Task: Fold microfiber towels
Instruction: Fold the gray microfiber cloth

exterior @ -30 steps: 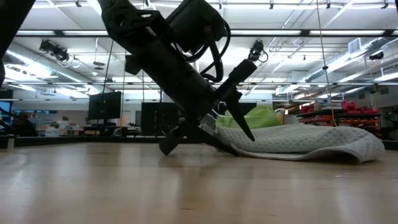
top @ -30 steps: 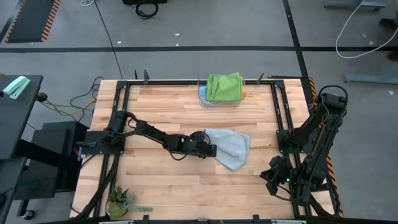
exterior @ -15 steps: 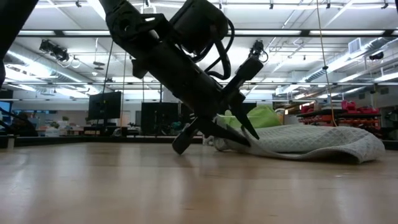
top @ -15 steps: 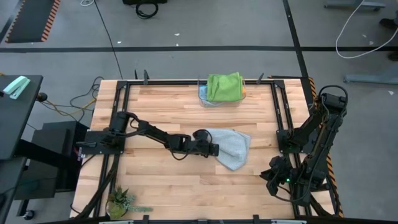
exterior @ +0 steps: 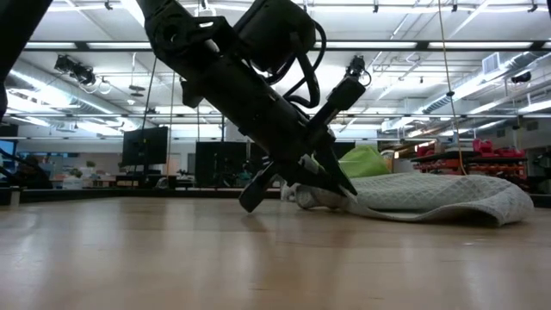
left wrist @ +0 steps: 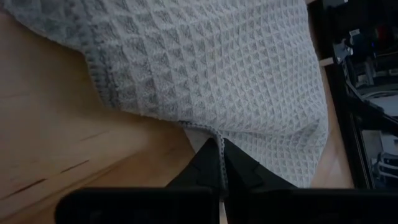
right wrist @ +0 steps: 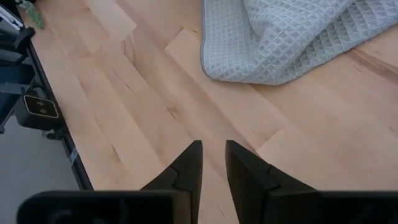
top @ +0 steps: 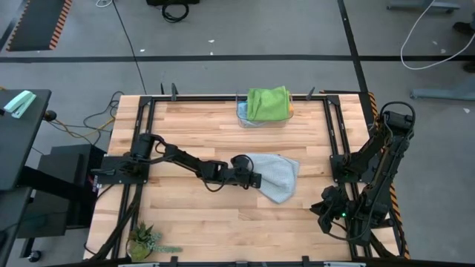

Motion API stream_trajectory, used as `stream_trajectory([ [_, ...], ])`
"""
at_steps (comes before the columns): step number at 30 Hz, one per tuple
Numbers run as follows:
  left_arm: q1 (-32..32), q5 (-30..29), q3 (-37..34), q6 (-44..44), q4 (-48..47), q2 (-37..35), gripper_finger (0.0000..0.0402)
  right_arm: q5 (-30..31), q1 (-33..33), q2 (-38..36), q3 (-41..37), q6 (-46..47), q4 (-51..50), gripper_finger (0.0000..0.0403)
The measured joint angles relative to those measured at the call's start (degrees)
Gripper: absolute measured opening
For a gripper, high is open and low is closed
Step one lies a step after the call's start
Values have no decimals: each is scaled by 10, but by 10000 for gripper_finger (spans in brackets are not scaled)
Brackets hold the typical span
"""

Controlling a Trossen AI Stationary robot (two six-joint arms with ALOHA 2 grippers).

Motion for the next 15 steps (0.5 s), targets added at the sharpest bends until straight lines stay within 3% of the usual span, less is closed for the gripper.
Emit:
stream_trajectory([
  [15, 0, -15, 1, 0, 1, -2, 85, 0, 0, 0, 0, -3, -1, 78],
])
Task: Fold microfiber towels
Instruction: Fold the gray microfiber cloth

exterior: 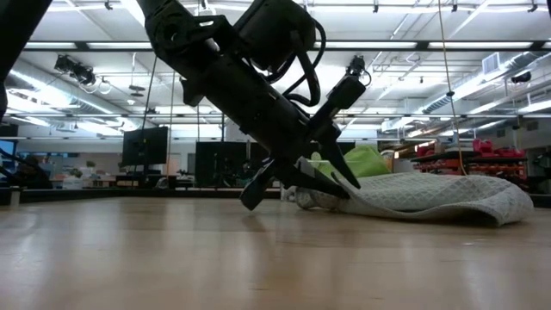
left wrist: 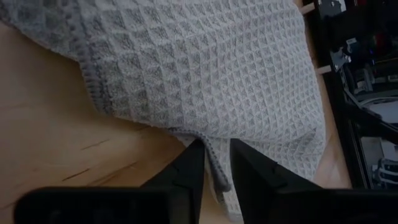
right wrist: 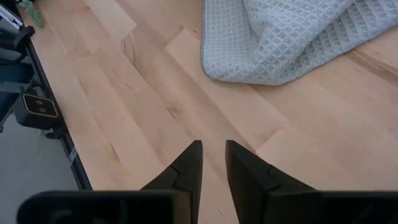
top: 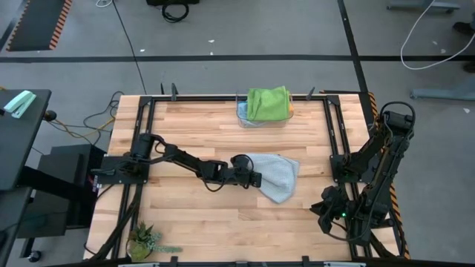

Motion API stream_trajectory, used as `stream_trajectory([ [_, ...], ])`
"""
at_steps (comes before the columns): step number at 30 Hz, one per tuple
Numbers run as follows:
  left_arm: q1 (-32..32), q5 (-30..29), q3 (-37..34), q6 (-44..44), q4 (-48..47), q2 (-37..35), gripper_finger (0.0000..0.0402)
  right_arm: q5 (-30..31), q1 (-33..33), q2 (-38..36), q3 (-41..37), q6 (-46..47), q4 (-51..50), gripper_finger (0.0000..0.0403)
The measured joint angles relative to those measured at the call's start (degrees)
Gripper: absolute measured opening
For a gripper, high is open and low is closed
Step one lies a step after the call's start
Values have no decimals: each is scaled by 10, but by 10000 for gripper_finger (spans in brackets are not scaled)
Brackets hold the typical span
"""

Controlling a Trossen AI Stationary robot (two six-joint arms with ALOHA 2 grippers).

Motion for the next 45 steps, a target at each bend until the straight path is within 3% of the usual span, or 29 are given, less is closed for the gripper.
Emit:
stream_trajectory([
  [28, 2, -2, 0, 0, 1, -2, 88, 0, 0, 0, 0, -16, 1, 78],
  [45, 10, 4, 1, 43, 30, -2, 53, 0, -8, 0, 0, -27, 1, 78],
])
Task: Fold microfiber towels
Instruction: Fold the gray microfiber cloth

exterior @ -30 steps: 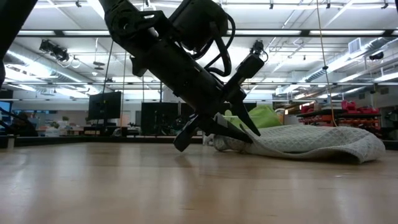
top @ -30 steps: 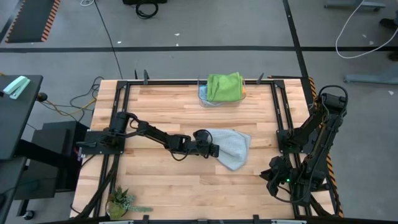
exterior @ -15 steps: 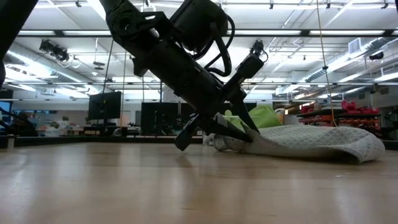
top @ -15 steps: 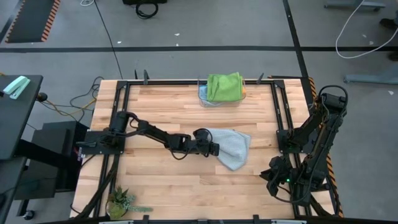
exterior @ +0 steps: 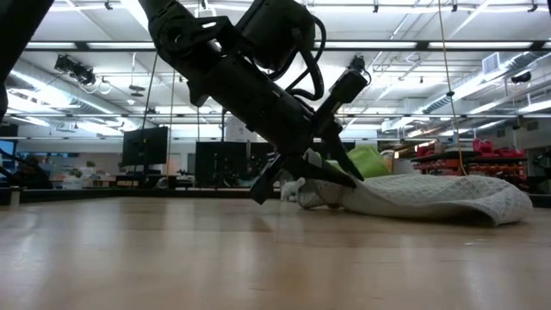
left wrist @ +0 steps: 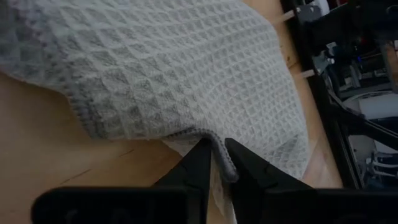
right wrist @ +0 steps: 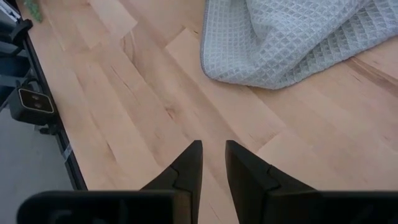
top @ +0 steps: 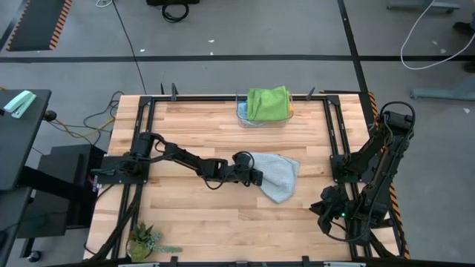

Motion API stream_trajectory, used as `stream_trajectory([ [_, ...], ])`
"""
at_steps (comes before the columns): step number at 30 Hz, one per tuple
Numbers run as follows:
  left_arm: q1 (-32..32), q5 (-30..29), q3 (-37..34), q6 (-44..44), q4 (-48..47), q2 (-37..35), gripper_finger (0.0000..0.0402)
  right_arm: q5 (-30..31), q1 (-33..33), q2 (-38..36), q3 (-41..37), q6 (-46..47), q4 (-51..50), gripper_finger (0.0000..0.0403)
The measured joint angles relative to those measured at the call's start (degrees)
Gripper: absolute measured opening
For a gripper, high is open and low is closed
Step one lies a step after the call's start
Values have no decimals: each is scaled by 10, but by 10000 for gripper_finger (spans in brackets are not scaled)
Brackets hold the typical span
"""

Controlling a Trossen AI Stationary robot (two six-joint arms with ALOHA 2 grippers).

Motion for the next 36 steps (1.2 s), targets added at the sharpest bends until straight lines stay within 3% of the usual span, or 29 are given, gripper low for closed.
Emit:
stream_trajectory([
  [5, 0, -10, 0, 4, -1, 0, 10, 0, -1, 0, 0, 0, 0, 78],
  [14, -17, -15, 0, 39, 0, -12, 6, 3, -7, 0, 0, 6, 0, 78],
  [24, -88, -47, 0, 61, -58, -100, 5, 4, -74, 0, 0, -52, -1, 78],
  [28, -115, -69, 0, 62, -79, -137, 5, 5, -121, -17, 0, -119, 3, 71],
  [36, -128, -122, 0, 89, -87, -195, 5, 4, -173, -81, 0, -339, 60, 51],
])
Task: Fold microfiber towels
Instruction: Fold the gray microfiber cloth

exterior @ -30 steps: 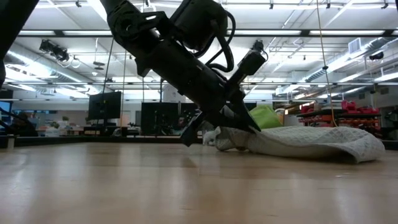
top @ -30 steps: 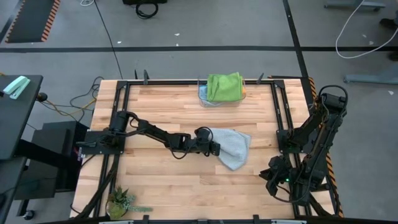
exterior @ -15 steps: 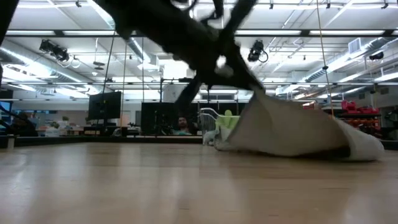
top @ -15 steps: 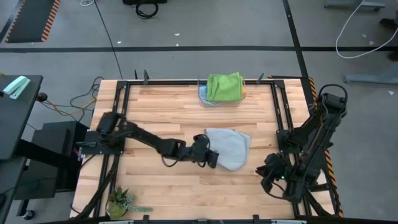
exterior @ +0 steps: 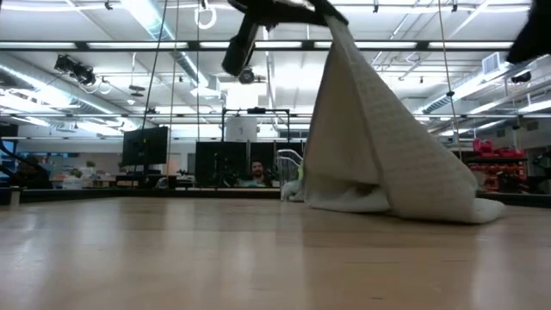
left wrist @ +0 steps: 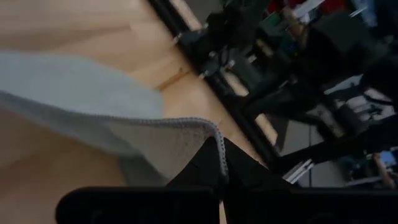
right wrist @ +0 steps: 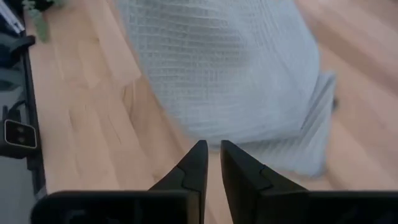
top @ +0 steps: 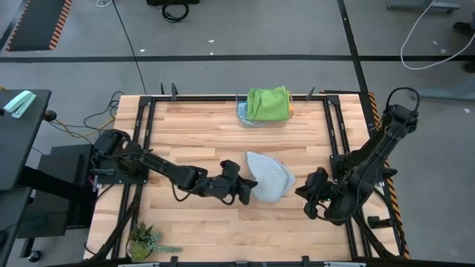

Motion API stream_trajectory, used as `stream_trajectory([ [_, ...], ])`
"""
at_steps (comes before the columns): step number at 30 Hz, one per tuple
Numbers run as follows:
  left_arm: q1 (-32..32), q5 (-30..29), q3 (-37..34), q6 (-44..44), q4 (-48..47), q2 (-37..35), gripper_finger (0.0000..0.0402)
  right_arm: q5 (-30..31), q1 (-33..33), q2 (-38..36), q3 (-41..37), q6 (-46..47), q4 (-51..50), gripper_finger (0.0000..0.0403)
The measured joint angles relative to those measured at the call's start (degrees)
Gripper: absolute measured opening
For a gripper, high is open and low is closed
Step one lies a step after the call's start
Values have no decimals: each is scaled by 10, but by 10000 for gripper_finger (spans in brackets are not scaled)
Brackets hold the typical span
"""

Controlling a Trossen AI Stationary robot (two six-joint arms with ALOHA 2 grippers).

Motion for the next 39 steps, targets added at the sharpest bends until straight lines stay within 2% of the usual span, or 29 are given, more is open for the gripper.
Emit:
stream_trajectory([
  [6, -5, 2, 0, 19, 6, -28, 5, -8, -61, -49, 0, -124, 28, 62],
  [12, -36, 2, 0, 20, 17, -52, 5, -82, -158, -77, 0, -232, 54, 92],
  [17, -66, 1, 0, 18, 16, -60, 5, -254, -280, -78, 0, -362, 74, 114],
  [22, -97, 1, 0, -14, 7, -60, 5, -404, -392, -74, 0, -505, 92, 118],
  [26, -115, 1, 0, -32, 8, -60, 5, -559, -472, -33, 0, -546, 104, 115],
  [28, -121, 1, 0, -37, 8, -60, 5, -599, -494, -1, 0, -558, 108, 113],
  [32, -125, -10, 0, -43, 6, -60, 5, -609, -512, 47, 0, -578, 117, 112],
  [39, -123, -21, 0, -42, -2, -59, 5, -687, -494, 123, 0, -586, 144, 112],
])
